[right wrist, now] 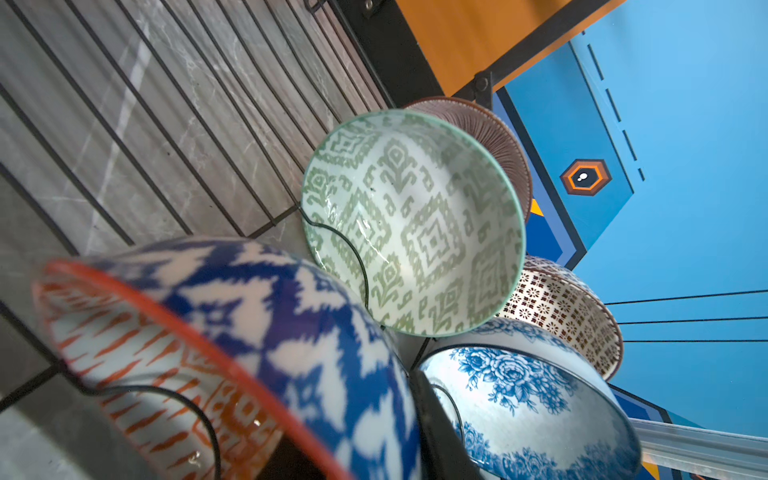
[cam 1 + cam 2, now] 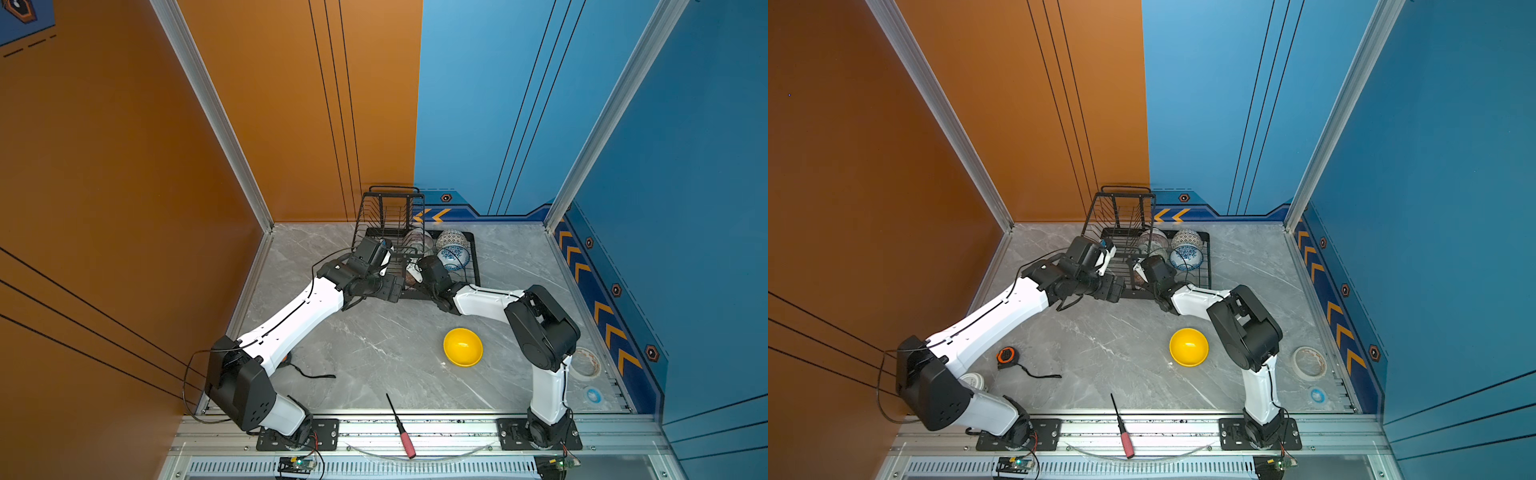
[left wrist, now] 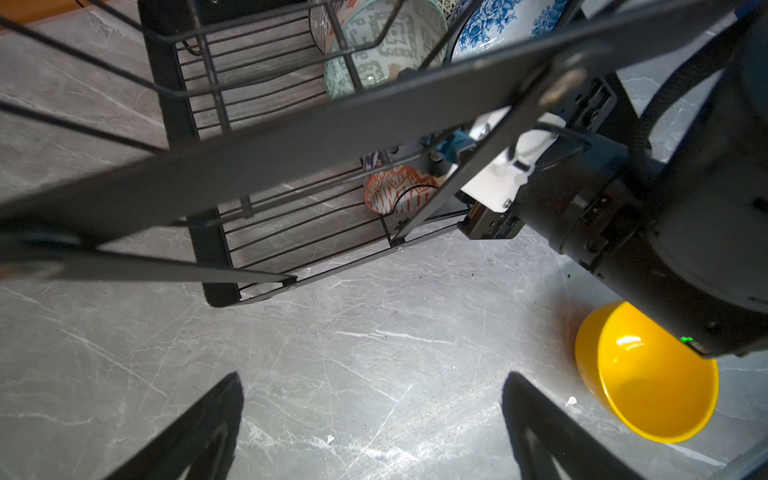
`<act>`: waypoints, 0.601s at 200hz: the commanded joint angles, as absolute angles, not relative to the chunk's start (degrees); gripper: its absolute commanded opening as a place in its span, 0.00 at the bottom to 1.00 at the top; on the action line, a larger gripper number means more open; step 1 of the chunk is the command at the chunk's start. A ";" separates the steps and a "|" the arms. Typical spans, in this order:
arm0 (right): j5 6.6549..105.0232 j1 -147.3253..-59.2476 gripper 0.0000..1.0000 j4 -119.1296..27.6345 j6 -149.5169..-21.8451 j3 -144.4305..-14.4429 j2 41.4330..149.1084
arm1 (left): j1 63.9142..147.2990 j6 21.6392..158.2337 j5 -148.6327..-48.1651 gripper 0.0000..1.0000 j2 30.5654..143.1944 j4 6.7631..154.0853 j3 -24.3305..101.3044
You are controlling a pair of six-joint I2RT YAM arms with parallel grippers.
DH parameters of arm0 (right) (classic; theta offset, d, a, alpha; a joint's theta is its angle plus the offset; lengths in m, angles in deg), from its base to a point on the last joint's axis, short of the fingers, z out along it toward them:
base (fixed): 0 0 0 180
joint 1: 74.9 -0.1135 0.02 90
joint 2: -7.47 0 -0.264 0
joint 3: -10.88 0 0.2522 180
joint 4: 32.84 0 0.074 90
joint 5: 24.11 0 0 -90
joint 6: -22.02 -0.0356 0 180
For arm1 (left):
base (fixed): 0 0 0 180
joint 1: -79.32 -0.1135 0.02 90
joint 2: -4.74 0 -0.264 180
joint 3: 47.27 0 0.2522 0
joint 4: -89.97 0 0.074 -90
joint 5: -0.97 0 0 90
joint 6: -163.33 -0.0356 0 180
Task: Load the bowls into the dish rack
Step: 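Lower the orange-patterned bowl upright into a rack slot with the right gripper, then press the bowl into the slot, then open the right gripper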
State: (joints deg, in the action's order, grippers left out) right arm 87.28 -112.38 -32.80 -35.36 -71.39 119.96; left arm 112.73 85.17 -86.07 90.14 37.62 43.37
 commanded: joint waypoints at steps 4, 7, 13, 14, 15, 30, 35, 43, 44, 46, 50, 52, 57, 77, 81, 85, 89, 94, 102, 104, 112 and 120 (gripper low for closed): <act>86.26 -113.19 0.40 -35.93 -35.57 -70.91 117.34 | 112.20 85.84 -86.57 0.98 89.82 37.18 42.61; 86.37 -113.22 0.41 -36.10 -35.47 -70.91 117.20 | 112.22 85.81 -86.57 0.98 89.82 37.18 42.60; 86.52 -113.23 0.43 -36.33 -35.51 -70.91 117.13 | 112.21 85.81 -86.57 0.98 89.90 37.20 42.60; 86.53 -113.23 0.43 -36.37 -35.53 -70.91 117.05 | 112.24 85.81 -86.57 0.98 89.90 37.19 42.60; 86.54 -113.22 0.44 -36.43 -35.50 -70.96 117.06 | 112.22 85.81 -86.57 0.98 89.86 37.19 42.60; 87.16 -113.22 0.51 -37.15 -35.33 -71.02 116.56 | 112.21 85.90 -86.56 0.98 89.83 37.18 42.51; 87.22 -113.23 0.52 -37.34 -35.27 -71.00 116.42 | 112.24 85.85 -86.57 0.98 89.83 37.18 42.51; 87.40 -113.27 0.54 -37.61 -35.12 -71.00 116.10 | 112.20 85.88 -86.57 0.98 89.82 37.20 42.51; 87.41 -113.25 0.54 -37.62 -35.16 -70.96 116.06 | 112.19 85.89 -86.57 0.98 89.82 37.19 42.51; 87.42 -113.25 0.55 -37.72 -35.17 -70.92 116.03 | 112.25 85.90 -86.50 0.98 89.82 37.18 42.51; 87.45 -113.31 0.56 -37.87 -35.11 -70.93 115.89 | 112.26 85.90 -86.56 0.98 89.82 37.17 42.51; 87.45 -113.29 0.56 -37.96 -35.07 -70.92 115.85 | 112.25 85.90 -86.52 0.98 89.82 37.18 42.53; 87.55 -113.27 0.58 -38.09 -34.96 -70.91 115.68 | 112.19 85.89 -86.57 0.98 89.79 37.14 42.52; 87.71 -113.31 0.65 -39.20 -34.54 -70.91 114.99 | 112.30 85.90 -86.51 0.98 89.73 37.18 42.44; 87.77 -113.32 0.67 -39.44 -34.50 -70.87 114.76 | 112.29 85.90 -86.55 0.98 89.73 37.20 42.42; 87.85 -113.31 0.69 -39.62 -34.41 -70.82 114.67 | 112.28 85.90 -86.54 0.98 89.73 37.19 42.48; 87.87 -113.31 0.72 -39.81 -34.32 -70.74 114.50 | 112.33 85.90 -86.55 0.98 89.72 37.19 42.41; 87.93 -113.31 0.75 -40.03 -34.20 -70.60 114.37 | 112.30 85.90 -86.48 0.98 89.64 37.19 42.34; 88.10 -113.31 0.80 -40.34 -34.01 -70.46 114.09 | 112.28 85.90 -86.52 0.98 89.60 37.22 42.39; 88.08 -113.38 0.81 -40.44 -33.94 -70.36 114.02 | 112.32 85.90 -86.49 0.98 89.63 37.19 42.35; 88.13 -113.31 0.87 -40.72 -33.89 -70.21 113.63 | 112.31 85.89 -86.48 0.98 89.64 37.27 42.36; 88.27 -113.31 0.90 -40.98 -33.87 -70.06 113.42 | 112.35 85.90 -86.48 0.98 89.62 37.27 42.34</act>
